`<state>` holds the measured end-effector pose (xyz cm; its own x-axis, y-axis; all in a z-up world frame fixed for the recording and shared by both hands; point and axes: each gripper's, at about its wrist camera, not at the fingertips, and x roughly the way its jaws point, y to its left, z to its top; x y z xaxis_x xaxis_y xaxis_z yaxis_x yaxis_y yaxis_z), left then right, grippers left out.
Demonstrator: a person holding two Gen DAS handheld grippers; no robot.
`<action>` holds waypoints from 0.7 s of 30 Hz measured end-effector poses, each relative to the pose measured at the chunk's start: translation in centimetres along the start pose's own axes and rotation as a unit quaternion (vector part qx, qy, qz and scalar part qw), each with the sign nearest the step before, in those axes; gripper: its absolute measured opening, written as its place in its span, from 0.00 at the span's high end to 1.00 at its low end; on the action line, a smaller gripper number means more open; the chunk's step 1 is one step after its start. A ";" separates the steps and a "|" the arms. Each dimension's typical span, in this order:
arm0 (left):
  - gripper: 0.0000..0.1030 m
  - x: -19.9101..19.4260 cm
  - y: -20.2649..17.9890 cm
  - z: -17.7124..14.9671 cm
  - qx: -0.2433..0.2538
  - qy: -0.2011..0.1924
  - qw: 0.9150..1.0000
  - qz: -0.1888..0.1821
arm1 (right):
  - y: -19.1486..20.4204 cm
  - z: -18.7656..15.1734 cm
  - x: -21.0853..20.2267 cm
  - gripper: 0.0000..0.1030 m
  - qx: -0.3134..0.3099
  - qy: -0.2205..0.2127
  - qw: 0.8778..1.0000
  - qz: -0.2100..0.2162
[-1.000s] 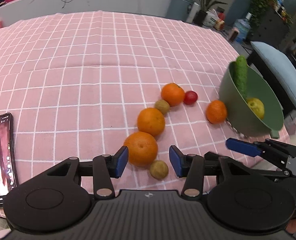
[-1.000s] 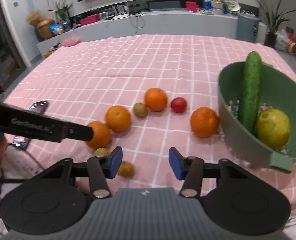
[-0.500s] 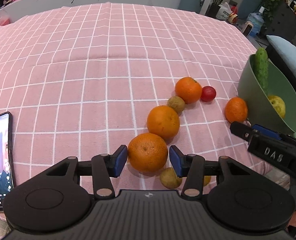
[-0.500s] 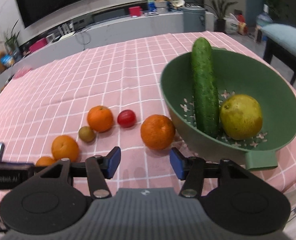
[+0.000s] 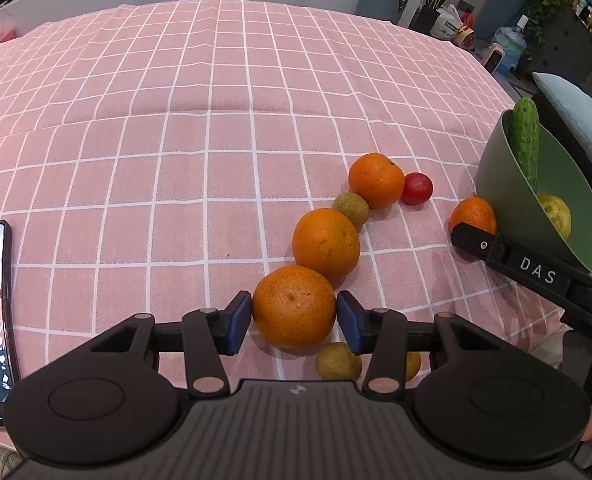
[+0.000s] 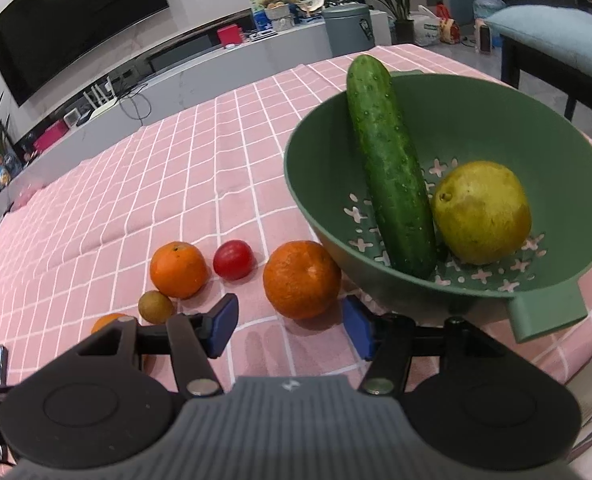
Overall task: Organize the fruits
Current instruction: 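Grasp an orange with the left tool while the right tool grasps another orange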
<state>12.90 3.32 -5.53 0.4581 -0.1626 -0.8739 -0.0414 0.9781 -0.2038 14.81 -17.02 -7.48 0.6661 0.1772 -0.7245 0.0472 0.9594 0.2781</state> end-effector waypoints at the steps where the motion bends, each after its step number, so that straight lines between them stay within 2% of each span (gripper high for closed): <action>1: 0.49 0.0 0.0 0.0 0.000 0.000 1.000 -0.001 | 0.0 0.0 0.1 0.46 0.004 0.000 1.000 0.001; 7: 0.49 0.0 0.0 0.0 -0.001 0.000 1.000 -0.001 | -0.3 0.1 0.7 0.47 0.038 -0.005 0.999 0.006; 12: 0.49 0.1 0.0 0.0 0.002 -0.002 1.000 0.001 | -1.0 0.0 1.2 0.59 0.069 -0.007 0.998 0.001; 15: 0.49 0.0 -0.1 -0.1 0.005 -0.003 1.000 0.002 | -1.2 -0.1 1.2 0.61 0.070 -0.007 0.997 0.002; 21: 0.50 -0.4 -0.3 -0.5 0.007 -0.004 1.000 -0.002 | -1.1 -0.5 0.1 0.63 0.058 0.008 0.998 0.034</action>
<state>12.34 3.02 -5.35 0.4662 -0.1655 -0.8690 -0.0264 0.9793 -0.2006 14.44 -17.94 -8.15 0.6584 0.2448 -0.7117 0.0891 0.9136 0.3967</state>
